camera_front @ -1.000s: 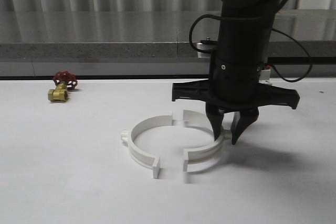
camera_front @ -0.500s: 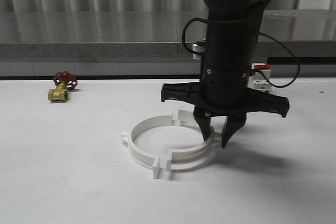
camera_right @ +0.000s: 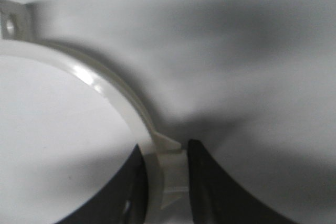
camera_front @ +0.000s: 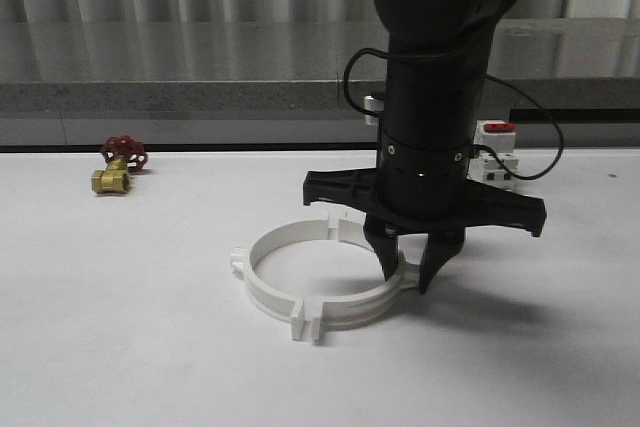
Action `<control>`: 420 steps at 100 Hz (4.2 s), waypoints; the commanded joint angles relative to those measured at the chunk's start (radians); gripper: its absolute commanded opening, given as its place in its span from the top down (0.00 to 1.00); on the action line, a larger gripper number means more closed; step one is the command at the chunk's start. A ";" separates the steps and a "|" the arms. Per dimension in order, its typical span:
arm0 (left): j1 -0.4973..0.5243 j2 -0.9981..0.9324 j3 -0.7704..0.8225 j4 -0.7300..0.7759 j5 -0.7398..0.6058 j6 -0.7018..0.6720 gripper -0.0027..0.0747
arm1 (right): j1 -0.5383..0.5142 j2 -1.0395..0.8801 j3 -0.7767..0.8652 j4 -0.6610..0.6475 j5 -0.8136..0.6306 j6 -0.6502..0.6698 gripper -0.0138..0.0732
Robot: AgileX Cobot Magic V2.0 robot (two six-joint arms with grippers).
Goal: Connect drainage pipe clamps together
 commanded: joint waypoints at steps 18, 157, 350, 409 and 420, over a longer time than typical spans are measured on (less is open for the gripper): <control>-0.001 0.015 -0.026 -0.006 -0.071 -0.008 0.99 | 0.005 -0.051 -0.033 -0.023 -0.052 -0.010 0.14; -0.001 0.015 -0.026 -0.006 -0.071 -0.008 0.99 | -0.260 -0.737 0.344 0.094 -0.101 -0.862 0.92; -0.001 0.015 -0.026 -0.008 -0.071 -0.008 0.99 | -0.643 -1.999 1.220 0.130 -0.643 -0.973 0.92; -0.001 0.015 -0.026 -0.010 -0.071 -0.008 0.99 | -0.643 -1.999 1.280 0.194 -0.819 -0.971 0.92; -0.001 0.015 -0.026 -0.010 -0.071 -0.008 0.99 | -0.643 -1.999 1.280 0.194 -0.819 -0.971 0.92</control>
